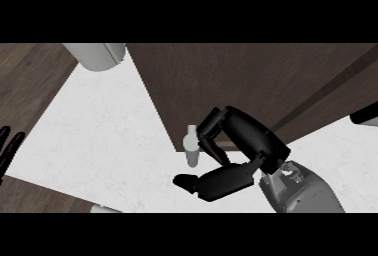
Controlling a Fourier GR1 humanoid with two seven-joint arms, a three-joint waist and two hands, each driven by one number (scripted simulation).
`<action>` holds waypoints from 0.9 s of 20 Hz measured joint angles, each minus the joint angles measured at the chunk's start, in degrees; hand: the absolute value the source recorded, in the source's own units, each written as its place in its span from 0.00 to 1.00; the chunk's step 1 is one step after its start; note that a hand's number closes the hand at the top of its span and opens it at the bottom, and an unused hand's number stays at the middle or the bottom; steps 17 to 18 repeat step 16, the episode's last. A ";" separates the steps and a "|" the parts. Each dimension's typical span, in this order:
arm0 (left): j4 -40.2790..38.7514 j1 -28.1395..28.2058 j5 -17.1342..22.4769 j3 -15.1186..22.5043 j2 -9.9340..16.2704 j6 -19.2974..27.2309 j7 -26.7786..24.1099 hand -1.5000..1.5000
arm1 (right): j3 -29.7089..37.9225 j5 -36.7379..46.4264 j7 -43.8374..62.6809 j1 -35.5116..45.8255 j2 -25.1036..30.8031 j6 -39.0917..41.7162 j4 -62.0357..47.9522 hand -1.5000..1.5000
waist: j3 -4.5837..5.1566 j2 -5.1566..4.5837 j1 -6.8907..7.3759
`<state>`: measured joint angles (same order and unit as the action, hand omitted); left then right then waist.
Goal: Pick up the bottled water, place it into the cabinet and close the cabinet
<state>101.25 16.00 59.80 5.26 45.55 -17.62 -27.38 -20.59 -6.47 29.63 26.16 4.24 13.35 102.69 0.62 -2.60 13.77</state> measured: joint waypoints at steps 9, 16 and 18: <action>-0.63 0.93 0.55 -0.88 -0.36 -0.92 -0.51 0.00 | 5.51 1.18 1.01 15.30 -4.10 -12.82 -17.67 0.00 | -0.62 0.61 -1.39; -1.19 1.50 1.07 -1.45 -0.69 -1.56 -0.72 0.00 | 4.31 -3.54 0.56 18.84 -4.27 -19.25 -22.68 0.00 | -0.73 1.28 -2.57; -1.19 1.50 1.07 -1.45 -0.69 -1.56 -0.72 0.00 | 4.31 -3.54 0.56 18.84 -4.27 -19.25 -22.68 0.00 | -0.73 1.28 -2.57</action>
